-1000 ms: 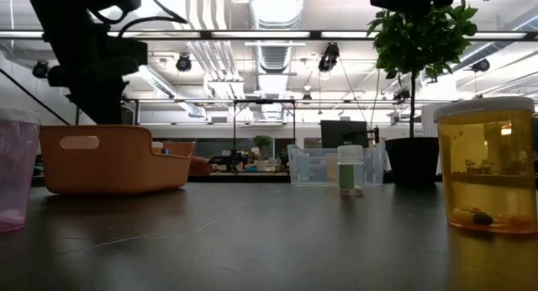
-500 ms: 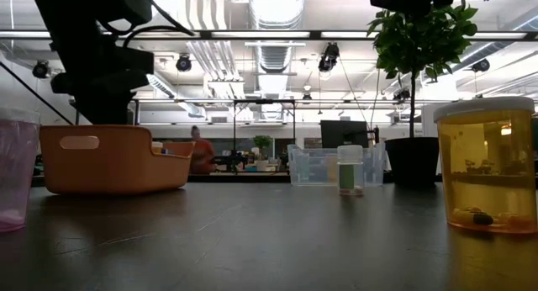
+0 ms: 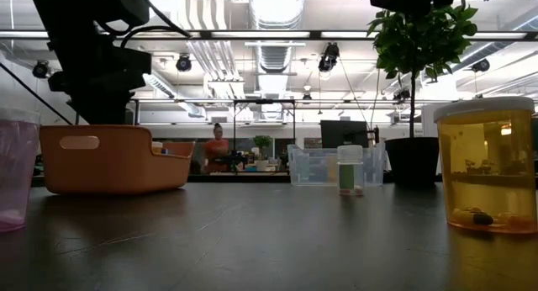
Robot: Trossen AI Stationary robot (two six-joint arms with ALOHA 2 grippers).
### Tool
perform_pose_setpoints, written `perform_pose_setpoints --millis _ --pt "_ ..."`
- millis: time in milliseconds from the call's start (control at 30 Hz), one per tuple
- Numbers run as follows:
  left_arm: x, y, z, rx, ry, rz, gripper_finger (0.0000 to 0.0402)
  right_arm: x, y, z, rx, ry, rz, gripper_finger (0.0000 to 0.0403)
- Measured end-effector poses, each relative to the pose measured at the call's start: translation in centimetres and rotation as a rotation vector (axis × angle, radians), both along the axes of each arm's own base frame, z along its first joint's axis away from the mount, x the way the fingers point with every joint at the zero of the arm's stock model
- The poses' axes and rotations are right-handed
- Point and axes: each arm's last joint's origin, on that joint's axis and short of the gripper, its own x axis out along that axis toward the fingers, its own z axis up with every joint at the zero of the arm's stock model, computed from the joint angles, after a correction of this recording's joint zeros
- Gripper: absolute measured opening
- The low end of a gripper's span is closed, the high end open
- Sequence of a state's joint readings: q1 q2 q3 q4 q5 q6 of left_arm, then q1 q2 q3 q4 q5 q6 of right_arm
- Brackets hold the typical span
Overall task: Pick and place medicine bottles into bin by pill shape (circle, oval)
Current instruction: Put the top blue capsule pill bottle into the orange bin, then put the blue capsule pill bottle into the orange bin
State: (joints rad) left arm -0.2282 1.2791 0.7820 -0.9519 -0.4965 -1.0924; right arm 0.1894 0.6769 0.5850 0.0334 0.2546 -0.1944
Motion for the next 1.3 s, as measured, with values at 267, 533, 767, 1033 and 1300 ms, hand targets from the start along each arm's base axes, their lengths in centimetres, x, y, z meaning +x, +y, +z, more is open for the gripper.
perform_pose_setpoints --millis 267,533,767,1033,1300 --pt "-0.1 0.0 1.8 0.016 0.043 -0.058 0.0152 0.0 0.0 0.0 0.000 0.000 0.000 0.0189" --pt "1.9 -0.5 6.8 0.019 -0.055 -0.254 0.0153 0.0 0.0 0.0 0.000 -0.001 0.000 0.0189" --pt "3.4 -1.1 12.0 -0.059 -0.233 -0.378 0.0153 0.0 0.0 0.0 0.002 -0.001 -0.001 0.0189" --pt "3.2 -3.1 16.4 -0.642 -0.395 -0.322 0.0153 0.0 0.0 0.0 0.000 0.000 0.000 0.0189" --pt "1.9 -7.0 14.9 -0.810 -0.265 -0.321 0.0153 0.0 0.0 0.0 0.000 0.001 0.000 0.0189"
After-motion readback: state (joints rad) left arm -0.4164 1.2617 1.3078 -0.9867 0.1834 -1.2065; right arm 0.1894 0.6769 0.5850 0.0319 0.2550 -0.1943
